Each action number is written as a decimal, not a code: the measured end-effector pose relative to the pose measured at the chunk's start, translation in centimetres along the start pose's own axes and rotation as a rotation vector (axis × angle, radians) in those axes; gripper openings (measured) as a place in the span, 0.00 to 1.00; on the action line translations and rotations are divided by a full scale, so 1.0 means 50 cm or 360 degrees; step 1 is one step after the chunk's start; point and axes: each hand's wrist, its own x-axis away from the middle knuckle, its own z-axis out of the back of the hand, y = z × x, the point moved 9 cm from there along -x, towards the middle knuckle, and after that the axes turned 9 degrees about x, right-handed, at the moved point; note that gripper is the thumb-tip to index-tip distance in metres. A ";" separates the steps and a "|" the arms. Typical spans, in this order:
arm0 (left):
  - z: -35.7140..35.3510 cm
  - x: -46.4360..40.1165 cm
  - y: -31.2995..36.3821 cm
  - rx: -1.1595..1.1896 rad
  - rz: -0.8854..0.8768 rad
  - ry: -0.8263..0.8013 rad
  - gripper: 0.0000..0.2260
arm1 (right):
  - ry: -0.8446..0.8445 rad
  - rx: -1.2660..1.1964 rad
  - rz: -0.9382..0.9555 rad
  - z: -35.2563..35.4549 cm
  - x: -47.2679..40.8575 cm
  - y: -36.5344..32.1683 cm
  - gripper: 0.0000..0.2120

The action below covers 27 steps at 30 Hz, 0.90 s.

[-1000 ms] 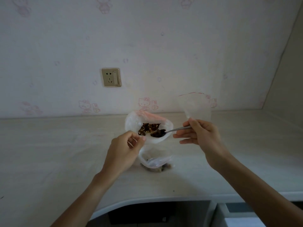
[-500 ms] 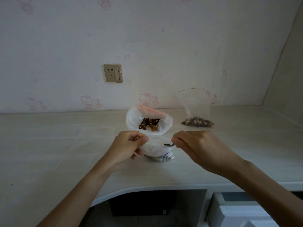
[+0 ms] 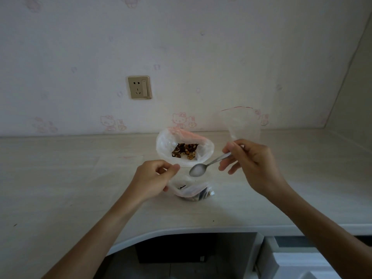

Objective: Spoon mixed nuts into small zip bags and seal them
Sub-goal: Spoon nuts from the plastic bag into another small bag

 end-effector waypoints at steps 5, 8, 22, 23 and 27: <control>0.047 -0.032 -0.023 -0.0003 0.0045 0.0185 0.14 | 0.0121 -0.0561 -0.0521 -0.022 -0.018 0.089 0.16; 0.076 -0.064 -0.043 -0.0060 0.0120 0.0352 0.18 | 0.0178 -0.0660 -0.0685 -0.042 -0.039 0.126 0.16; 0.007 -0.173 -0.058 0.0144 0.0159 0.0330 0.20 | 0.0404 -0.0142 -0.0606 -0.100 -0.101 0.208 0.17; 0.005 -0.175 -0.062 0.0125 0.0154 0.0331 0.20 | 0.0412 -0.0114 -0.0586 -0.101 -0.102 0.212 0.16; -0.005 -0.175 -0.066 0.0184 0.0150 0.0273 0.20 | 0.0446 0.0084 -0.0390 -0.105 -0.113 0.194 0.13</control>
